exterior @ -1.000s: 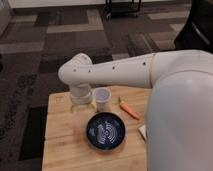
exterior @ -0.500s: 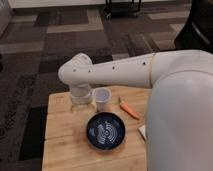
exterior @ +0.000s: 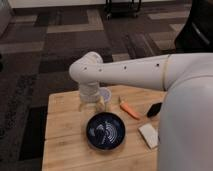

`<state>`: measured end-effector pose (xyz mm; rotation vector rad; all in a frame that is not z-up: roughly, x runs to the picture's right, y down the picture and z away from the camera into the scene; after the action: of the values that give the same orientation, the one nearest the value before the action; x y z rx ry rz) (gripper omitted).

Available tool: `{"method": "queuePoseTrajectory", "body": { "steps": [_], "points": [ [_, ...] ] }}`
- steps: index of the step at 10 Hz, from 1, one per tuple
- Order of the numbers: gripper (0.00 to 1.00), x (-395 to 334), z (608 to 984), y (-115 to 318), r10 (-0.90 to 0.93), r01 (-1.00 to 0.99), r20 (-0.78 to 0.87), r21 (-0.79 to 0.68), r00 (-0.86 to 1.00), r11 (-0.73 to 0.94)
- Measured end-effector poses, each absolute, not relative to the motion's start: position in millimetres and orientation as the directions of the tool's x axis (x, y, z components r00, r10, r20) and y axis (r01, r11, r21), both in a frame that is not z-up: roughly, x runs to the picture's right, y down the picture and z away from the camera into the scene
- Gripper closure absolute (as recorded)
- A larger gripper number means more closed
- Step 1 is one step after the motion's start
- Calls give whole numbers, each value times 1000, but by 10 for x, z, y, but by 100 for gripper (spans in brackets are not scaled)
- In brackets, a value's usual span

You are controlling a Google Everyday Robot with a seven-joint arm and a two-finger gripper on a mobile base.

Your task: Place the white sponge in the ceramic bowl

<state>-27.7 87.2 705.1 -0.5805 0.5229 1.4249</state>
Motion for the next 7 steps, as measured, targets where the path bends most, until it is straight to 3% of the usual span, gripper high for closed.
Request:
{"method": "queuePoseTrajectory", "body": {
  "steps": [3,7],
  "points": [
    [35,611,7002,955,729,-996,-681,-18,72,82],
    [35,689,6990,966,726,-996,-684,-13,70,83]
  ]
}}
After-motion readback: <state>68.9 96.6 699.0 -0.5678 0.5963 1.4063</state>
